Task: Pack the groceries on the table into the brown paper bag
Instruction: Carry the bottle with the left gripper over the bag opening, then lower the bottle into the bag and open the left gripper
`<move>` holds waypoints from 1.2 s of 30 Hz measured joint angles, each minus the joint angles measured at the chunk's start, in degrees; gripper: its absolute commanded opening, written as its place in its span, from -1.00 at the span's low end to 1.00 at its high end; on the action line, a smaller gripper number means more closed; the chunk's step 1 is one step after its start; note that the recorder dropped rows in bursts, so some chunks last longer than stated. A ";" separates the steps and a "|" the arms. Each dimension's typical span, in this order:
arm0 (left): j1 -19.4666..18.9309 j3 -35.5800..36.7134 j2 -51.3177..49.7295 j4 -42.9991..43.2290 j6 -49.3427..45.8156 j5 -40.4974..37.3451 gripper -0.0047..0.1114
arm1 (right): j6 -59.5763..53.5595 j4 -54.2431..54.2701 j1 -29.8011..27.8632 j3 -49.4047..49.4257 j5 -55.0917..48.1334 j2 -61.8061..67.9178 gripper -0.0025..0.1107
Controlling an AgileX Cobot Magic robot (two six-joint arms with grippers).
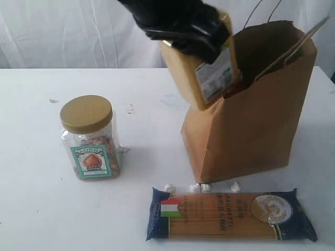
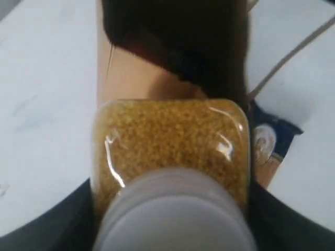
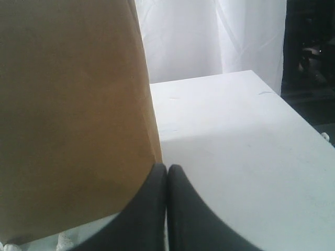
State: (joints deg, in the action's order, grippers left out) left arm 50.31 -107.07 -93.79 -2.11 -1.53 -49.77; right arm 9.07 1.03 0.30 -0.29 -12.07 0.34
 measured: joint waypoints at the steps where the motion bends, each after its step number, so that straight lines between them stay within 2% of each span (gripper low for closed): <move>1: 1.18 0.00 0.54 0.00 0.00 1.60 -0.92 | 0.00 0.00 0.00 0.00 0.00 0.00 -0.96; 8: 7.33 0.00 1.42 0.00 -3.42 15.82 -0.92 | 0.00 0.00 0.00 0.00 0.00 0.00 -0.96; 13: 8.21 0.00 -0.30 2.11 -4.67 24.08 -0.92 | 0.00 0.00 0.00 0.00 0.00 0.00 -0.96; 24: 8.21 0.00 -8.79 19.56 -4.88 25.10 -0.92 | 0.00 0.00 0.00 0.00 0.00 0.00 -0.96; 32: 8.21 0.00 -11.89 28.13 -4.78 25.82 -0.91 | 0.00 0.00 0.00 0.00 0.00 0.00 -0.96; 33: 8.21 0.00 -12.28 28.78 -4.78 25.82 -0.87 | 0.00 0.00 0.00 0.00 0.00 0.00 -0.96; 34: 8.21 0.00 -12.48 29.21 -4.78 25.72 -0.71 | 0.00 0.00 0.00 0.00 0.00 0.00 -0.96; 35: 8.21 0.00 -12.96 30.08 -4.78 25.35 -0.63 | 0.00 0.00 0.00 0.00 0.00 0.00 -0.96; 36: 8.21 0.00 -13.08 30.19 -4.78 25.20 -0.41 | 0.00 0.00 0.00 0.00 0.00 0.00 -0.96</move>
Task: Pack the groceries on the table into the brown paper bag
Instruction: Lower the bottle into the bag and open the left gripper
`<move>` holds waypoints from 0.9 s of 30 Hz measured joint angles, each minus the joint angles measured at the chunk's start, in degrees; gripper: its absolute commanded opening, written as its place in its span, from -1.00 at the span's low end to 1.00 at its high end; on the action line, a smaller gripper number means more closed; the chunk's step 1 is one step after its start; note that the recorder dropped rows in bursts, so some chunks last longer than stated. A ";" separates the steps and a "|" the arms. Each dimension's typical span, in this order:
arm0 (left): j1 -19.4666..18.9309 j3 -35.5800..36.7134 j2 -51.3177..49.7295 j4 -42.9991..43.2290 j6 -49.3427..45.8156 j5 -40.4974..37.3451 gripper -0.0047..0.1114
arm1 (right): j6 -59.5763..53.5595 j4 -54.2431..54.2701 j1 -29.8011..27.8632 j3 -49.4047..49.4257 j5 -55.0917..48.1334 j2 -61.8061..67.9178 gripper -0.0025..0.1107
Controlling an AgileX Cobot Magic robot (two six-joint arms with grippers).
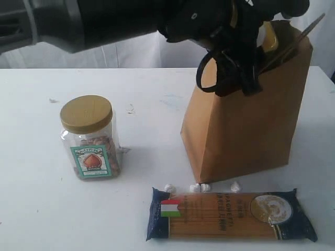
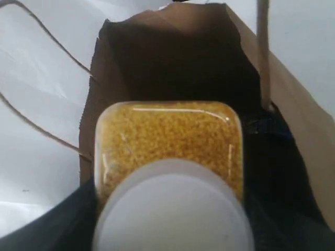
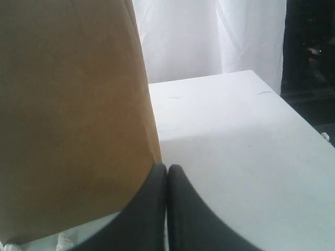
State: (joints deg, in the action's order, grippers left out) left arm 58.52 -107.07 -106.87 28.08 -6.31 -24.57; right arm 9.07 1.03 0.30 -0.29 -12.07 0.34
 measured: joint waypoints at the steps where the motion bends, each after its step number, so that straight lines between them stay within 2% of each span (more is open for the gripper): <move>1: 0.00 0.00 -0.37 0.13 0.00 0.00 -0.24 | 0.00 0.00 0.00 0.00 0.00 0.00 -0.96; 5: -1.09 0.00 -1.71 0.13 0.10 0.00 0.23 | 0.00 0.00 0.00 0.00 0.00 0.00 -0.96; 7: -1.57 0.00 -2.06 0.31 0.10 0.34 0.35 | 0.00 0.00 0.00 0.00 0.00 0.00 -0.96; 23: -1.79 -0.71 -1.86 0.89 0.10 0.90 0.36 | 0.90 0.00 0.00 0.00 0.00 0.00 -0.96; 27: -1.79 -0.71 -1.72 1.37 0.10 0.64 0.31 | 0.95 0.00 0.00 0.00 0.00 0.00 -0.96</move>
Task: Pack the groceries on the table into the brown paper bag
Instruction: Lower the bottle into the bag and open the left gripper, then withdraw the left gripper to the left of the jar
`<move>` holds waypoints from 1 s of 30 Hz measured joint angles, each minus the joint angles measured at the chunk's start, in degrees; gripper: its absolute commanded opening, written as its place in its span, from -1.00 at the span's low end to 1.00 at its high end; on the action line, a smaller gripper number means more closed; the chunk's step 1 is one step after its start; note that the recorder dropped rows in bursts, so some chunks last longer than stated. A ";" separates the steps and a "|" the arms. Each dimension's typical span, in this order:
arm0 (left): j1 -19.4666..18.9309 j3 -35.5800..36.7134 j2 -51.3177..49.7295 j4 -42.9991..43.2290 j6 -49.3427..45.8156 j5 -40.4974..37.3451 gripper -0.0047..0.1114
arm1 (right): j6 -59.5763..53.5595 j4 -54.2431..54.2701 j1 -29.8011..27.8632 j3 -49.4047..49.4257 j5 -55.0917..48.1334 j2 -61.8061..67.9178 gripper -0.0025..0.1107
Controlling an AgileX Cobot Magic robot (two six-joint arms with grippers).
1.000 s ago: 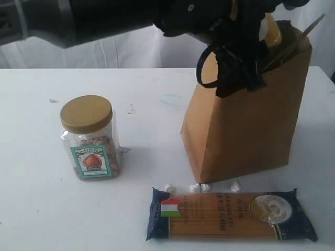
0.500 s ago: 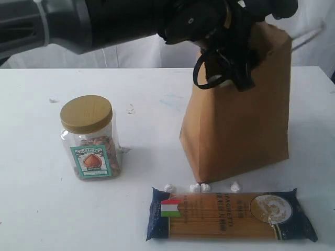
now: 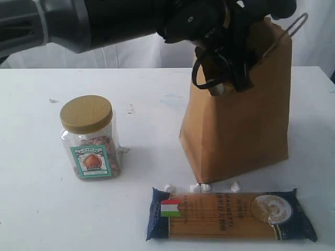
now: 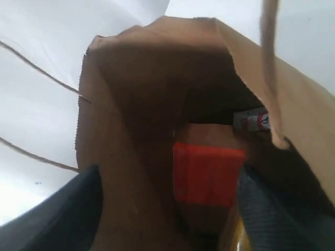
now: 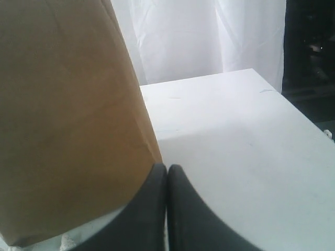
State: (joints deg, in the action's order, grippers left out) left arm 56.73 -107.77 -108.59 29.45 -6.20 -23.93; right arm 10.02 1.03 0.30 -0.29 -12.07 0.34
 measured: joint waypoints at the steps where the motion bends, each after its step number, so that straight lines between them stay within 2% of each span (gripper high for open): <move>1: 0.00 0.00 0.14 0.13 0.00 0.00 0.29 | 0.00 0.00 0.00 0.00 0.00 0.00 -0.96; 9: 0.00 0.00 5.18 0.47 2.61 -0.70 0.26 | 0.00 0.00 0.00 0.00 0.00 0.00 -0.96; 15: 0.00 0.00 9.97 -0.11 6.20 -5.71 0.21 | 0.00 0.00 0.00 0.00 0.00 0.00 -0.96; 20: 0.00 0.00 14.19 -3.99 7.20 -12.01 -0.24 | 0.00 0.00 0.00 0.00 0.00 0.00 -0.96; 25: 0.00 0.00 18.73 -7.36 7.20 -19.20 -0.86 | 0.00 0.00 0.00 0.00 0.00 0.00 -0.96; 26: 0.00 0.00 19.80 -7.73 7.20 -20.99 -0.92 | 0.00 0.00 0.00 0.00 0.00 0.00 -0.96; 30: 0.00 0.00 24.13 -8.30 7.20 -27.86 -0.92 | 0.00 0.00 0.00 0.00 0.00 0.00 -0.96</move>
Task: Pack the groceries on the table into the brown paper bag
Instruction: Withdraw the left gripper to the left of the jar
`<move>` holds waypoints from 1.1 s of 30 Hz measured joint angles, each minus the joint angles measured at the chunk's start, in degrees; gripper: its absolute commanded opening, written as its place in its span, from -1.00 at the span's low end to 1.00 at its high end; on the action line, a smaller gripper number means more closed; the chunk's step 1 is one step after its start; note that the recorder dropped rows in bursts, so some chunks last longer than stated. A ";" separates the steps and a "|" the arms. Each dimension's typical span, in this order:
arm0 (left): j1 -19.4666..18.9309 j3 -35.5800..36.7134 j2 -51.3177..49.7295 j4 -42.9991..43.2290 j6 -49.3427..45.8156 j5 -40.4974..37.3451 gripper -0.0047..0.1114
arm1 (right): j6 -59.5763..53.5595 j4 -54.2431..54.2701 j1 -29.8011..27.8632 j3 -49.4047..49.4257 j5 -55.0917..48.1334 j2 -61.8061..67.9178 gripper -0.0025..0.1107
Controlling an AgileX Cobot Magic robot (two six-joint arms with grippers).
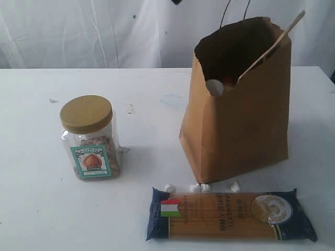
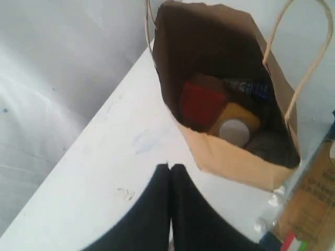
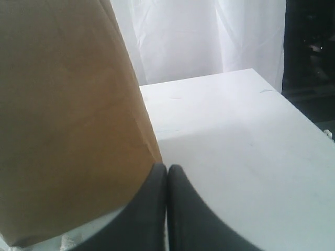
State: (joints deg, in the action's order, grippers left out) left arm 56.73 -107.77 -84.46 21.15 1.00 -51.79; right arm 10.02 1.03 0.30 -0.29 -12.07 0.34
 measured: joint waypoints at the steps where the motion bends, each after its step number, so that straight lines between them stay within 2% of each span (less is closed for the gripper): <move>1: 0.00 0.00 0.85 -0.10 0.00 -1.42 -0.92 | 0.00 0.00 0.00 0.00 0.00 0.00 -0.96; 7: 0.00 0.11 5.82 -0.03 -1.84 -12.87 -0.92 | 0.00 0.00 0.00 0.00 0.00 0.00 -0.96; 12: 0.00 5.05 8.65 4.36 -2.35 -13.07 -0.92 | 0.00 0.00 0.00 0.00 0.00 0.00 -0.96; 21: 0.00 28.49 10.34 14.05 -1.00 -12.84 -0.92 | 0.00 0.00 0.00 0.00 0.00 0.00 -0.96; 24: 0.00 38.48 10.34 22.31 4.81 -12.61 -0.92 | 0.00 0.00 0.00 0.00 0.00 0.00 -0.96; 27: -0.26 46.38 10.82 31.65 15.41 -12.61 -0.92 | 0.00 0.00 0.00 0.00 0.00 0.00 -0.96; 30: -2.84 51.04 13.08 33.89 20.72 -9.37 -0.92 | 0.00 0.00 0.00 0.00 0.00 0.00 -0.96; 33: -9.24 52.62 15.21 33.32 21.19 -3.16 -0.92 | 0.10 0.00 0.00 0.00 0.00 0.00 -0.96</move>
State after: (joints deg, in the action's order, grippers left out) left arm 47.49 -55.16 -69.25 54.46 22.19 -54.95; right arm 10.12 1.03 0.30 -0.29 -12.07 0.34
